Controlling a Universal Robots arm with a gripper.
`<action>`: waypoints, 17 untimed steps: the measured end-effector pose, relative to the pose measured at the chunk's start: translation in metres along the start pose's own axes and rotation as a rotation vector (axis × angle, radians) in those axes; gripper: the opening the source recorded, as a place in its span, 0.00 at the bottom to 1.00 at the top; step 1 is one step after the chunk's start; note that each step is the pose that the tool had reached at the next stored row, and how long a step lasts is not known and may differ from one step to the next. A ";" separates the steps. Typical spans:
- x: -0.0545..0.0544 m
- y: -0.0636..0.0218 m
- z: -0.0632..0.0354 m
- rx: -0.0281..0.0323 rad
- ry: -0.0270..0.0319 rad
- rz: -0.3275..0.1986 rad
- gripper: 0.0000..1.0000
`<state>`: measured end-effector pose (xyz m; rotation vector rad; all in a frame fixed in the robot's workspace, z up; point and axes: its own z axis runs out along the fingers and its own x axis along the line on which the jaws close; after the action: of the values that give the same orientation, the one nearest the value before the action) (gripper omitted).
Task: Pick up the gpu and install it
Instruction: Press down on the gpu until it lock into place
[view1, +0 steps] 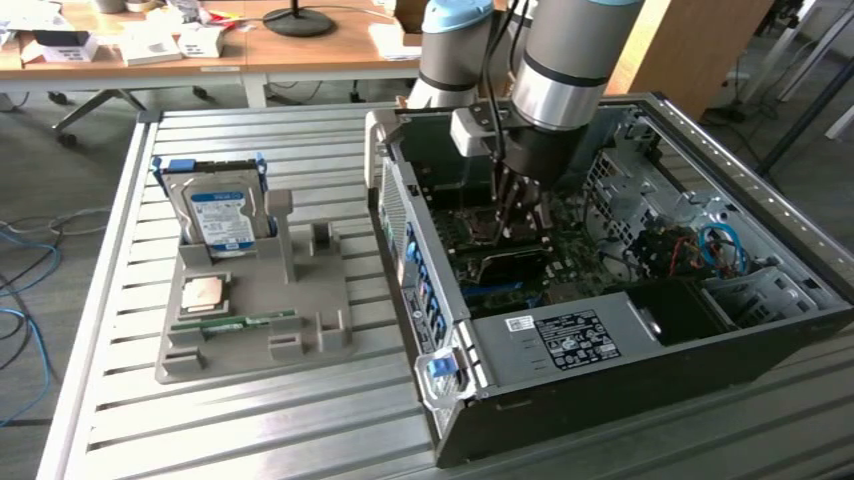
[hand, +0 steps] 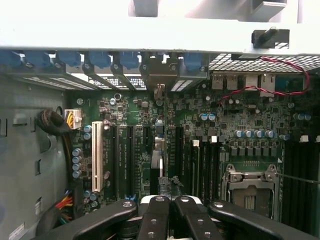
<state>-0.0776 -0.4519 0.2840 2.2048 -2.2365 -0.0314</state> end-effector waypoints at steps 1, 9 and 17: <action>0.000 0.0000 0.0007 0.0000 0.0001 0.000 0.11; -0.003 0.0009 0.0020 0.0000 0.0002 0.000 0.11; -0.003 0.0011 0.0089 0.0000 0.0005 0.000 0.11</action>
<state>-0.0788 -0.4488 0.2752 2.2045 -2.2363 -0.0308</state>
